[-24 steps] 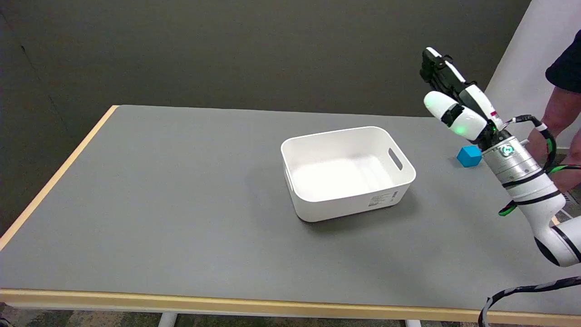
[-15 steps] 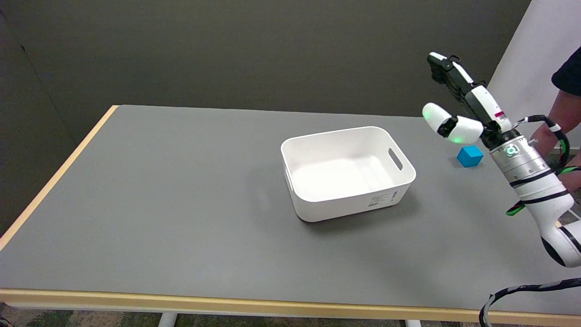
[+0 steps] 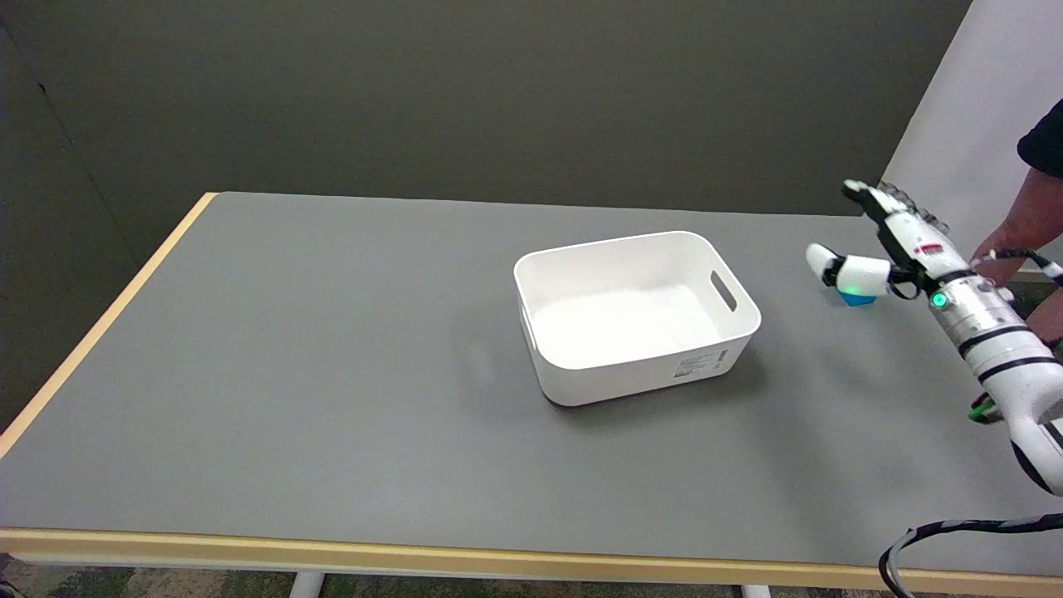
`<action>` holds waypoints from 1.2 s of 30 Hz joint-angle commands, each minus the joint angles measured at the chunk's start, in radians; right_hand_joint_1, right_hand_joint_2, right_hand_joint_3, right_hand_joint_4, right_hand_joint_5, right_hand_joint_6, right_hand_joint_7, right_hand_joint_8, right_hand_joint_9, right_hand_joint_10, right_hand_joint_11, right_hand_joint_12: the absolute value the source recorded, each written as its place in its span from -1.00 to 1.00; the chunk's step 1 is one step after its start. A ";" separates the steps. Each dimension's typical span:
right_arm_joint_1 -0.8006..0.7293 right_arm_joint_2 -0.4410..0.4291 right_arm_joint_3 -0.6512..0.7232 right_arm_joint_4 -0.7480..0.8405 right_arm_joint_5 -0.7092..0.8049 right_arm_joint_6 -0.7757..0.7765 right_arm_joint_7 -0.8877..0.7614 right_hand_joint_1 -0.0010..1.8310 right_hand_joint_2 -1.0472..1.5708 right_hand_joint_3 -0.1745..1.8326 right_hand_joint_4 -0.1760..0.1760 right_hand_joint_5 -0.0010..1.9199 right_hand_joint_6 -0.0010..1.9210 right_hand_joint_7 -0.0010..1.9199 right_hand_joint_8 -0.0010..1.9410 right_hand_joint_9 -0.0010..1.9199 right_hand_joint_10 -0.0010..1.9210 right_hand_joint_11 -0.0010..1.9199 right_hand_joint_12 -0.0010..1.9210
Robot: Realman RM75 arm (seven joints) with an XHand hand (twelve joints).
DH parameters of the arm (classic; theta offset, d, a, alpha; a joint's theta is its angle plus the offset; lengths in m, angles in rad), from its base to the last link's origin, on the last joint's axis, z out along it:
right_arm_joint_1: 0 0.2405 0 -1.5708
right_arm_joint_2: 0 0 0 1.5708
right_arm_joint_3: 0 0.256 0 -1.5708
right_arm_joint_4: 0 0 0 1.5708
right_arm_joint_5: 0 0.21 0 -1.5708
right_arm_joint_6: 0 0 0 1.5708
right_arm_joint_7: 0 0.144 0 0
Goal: Pick up blue wooden cube.
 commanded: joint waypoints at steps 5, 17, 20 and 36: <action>0.036 -0.134 0.127 -0.195 -0.295 0.774 -0.103 -0.65 0.29 -0.06 -1.00 -0.92 -0.64 -0.83 -0.66 -0.99 -0.33 -1.00 0.00; 0.012 -0.181 -0.065 -0.559 -0.494 0.812 0.035 -0.80 0.28 -0.08 -1.00 -0.88 -0.57 -0.77 -0.58 -0.95 -0.25 -1.00 0.12; 0.035 -0.163 -0.119 -0.518 -0.516 0.866 0.035 -0.86 0.22 0.06 -1.00 -0.89 -0.50 -0.78 -0.51 -0.92 -0.25 -1.00 0.11; 0.098 -0.079 -0.202 -0.059 -0.622 0.988 0.267 -0.75 0.28 -0.06 -1.00 -0.81 -0.51 -0.64 -0.51 -0.82 -0.16 -1.00 0.21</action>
